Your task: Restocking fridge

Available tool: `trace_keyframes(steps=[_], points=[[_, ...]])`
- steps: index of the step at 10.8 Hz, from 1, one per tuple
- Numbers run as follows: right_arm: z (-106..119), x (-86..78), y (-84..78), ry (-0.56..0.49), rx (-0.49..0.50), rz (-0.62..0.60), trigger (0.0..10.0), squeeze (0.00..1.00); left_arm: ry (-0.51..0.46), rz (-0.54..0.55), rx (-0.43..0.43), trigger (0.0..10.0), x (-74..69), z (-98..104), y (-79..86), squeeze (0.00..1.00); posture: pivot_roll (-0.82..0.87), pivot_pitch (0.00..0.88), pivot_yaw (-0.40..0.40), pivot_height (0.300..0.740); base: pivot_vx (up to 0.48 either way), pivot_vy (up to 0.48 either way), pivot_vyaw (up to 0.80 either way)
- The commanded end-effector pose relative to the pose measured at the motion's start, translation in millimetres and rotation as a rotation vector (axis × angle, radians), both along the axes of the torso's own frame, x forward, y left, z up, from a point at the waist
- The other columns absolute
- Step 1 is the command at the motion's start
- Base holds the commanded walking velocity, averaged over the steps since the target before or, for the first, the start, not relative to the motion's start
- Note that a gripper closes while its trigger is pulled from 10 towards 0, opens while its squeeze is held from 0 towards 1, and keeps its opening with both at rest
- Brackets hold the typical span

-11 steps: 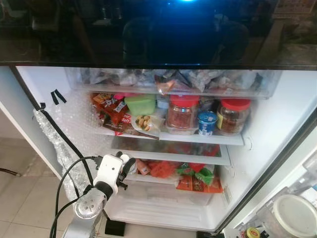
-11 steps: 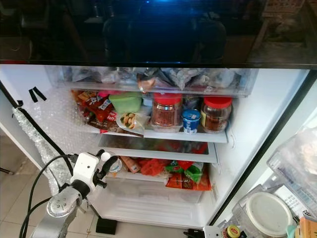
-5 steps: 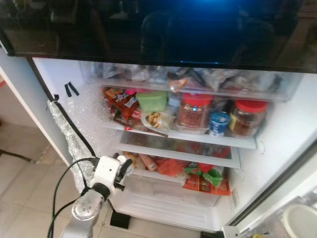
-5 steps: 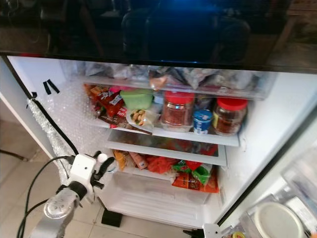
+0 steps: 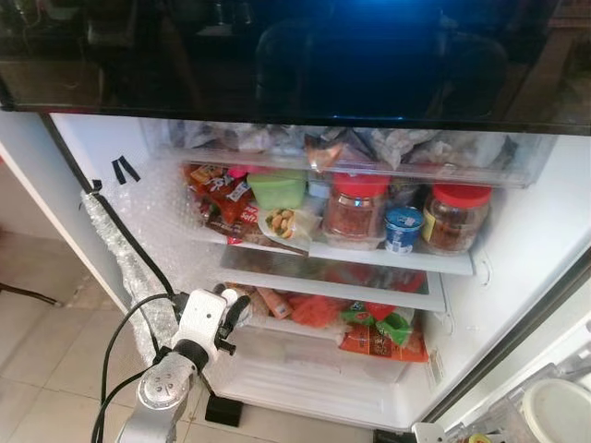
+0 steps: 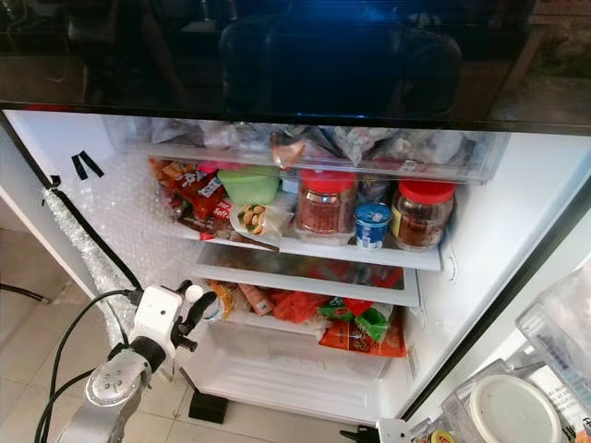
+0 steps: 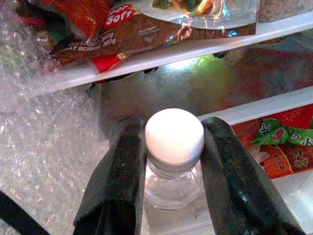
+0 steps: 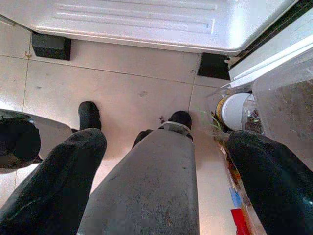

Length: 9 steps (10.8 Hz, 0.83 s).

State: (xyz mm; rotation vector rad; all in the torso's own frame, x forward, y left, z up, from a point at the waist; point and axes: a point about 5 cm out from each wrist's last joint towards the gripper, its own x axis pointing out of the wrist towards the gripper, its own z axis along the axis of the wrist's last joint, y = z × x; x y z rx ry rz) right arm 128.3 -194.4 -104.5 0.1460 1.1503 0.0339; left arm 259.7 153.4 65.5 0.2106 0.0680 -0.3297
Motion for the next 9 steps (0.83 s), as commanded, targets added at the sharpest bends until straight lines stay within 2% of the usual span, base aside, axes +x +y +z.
trace_keyframes(steps=[1,5,9], points=[[1.0,1.4,-3.8,-0.008,-0.006,-0.021,10.0,0.00,-0.008,-0.011,0.009,10.0,3.2,2.1,-1.7,0.00,0.06,0.000,0.018,0.740,0.259,0.000,0.00],[1.4,2.3,-4.0,-0.009,-0.002,-0.019,10.0,0.00,-0.013,-0.013,0.007,10.0,3.8,2.8,-2.7,0.00,0.06,0.000,0.012,0.740,0.282,0.000,0.00],[1.5,2.3,-5.0,-0.010,-0.001,-0.022,10.0,0.00,-0.011,-0.032,0.005,10.0,2.4,2.2,-6.0,0.00,0.06,0.000,0.011,0.740,0.000,0.000,0.00]])
